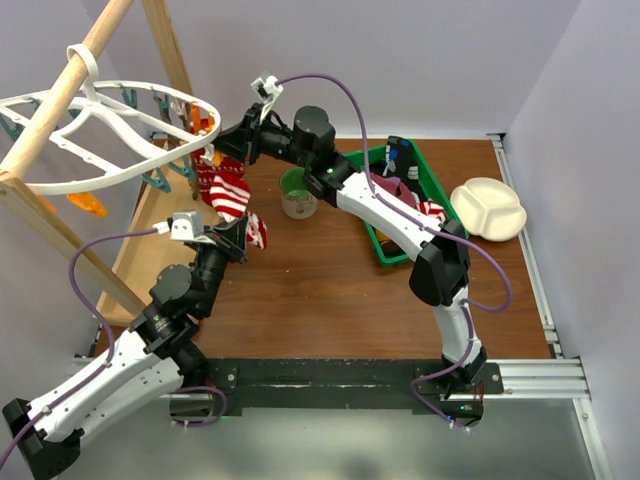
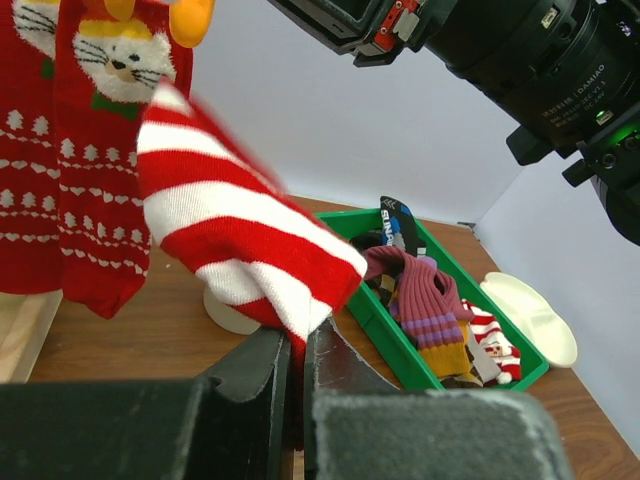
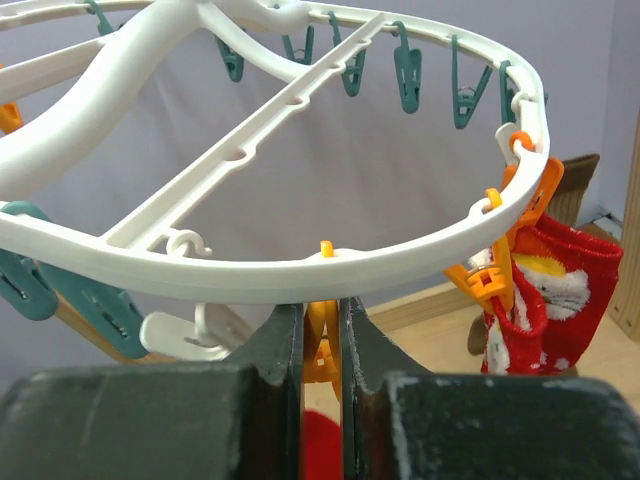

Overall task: Remove the socks clipped to the hanger
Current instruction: Remove the sock from the hanger.

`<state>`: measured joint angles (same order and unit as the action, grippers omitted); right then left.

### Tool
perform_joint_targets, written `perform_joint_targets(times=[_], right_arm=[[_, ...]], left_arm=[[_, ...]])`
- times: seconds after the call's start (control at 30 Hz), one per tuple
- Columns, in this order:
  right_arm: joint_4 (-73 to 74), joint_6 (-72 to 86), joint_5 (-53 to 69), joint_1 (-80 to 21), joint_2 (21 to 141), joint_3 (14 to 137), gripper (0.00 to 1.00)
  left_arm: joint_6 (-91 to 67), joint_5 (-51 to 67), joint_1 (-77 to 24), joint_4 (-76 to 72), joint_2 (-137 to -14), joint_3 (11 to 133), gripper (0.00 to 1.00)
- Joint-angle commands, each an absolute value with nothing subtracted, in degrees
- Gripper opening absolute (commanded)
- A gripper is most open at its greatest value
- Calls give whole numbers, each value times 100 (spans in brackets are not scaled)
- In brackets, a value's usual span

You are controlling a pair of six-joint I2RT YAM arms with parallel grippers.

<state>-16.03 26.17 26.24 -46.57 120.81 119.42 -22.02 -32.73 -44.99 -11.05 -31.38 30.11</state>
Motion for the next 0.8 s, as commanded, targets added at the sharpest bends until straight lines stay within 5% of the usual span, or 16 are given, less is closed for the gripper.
perform_joint_targets(times=[0.0,0.2,0.3,0.33,0.43,0.77], right_arm=[[-1969,2760,2654,-4737,11980,12155,0],[-1925,2707,2654,-4755,11927,12103,5],[-1916,2681,2619,-4755,11848,12006,34],[-1925,2672,2584,-4755,11822,11962,51],[-1942,2619,2479,-4764,11620,11699,67],[-1854,2408,1838,-4764,10777,10531,82]], left_arm=[[-2390,-3191,-4456,-1090,-3068,2997,0],[-2505,-3173,-4456,-1002,-2953,2892,0],[-2496,-3182,-4456,-993,-2944,2900,0],[-2496,-3173,-4456,-993,-2944,2892,0],[-2496,-3164,-4456,-993,-2962,2900,0],[-2505,-3050,-4456,-984,-2988,2918,0]])
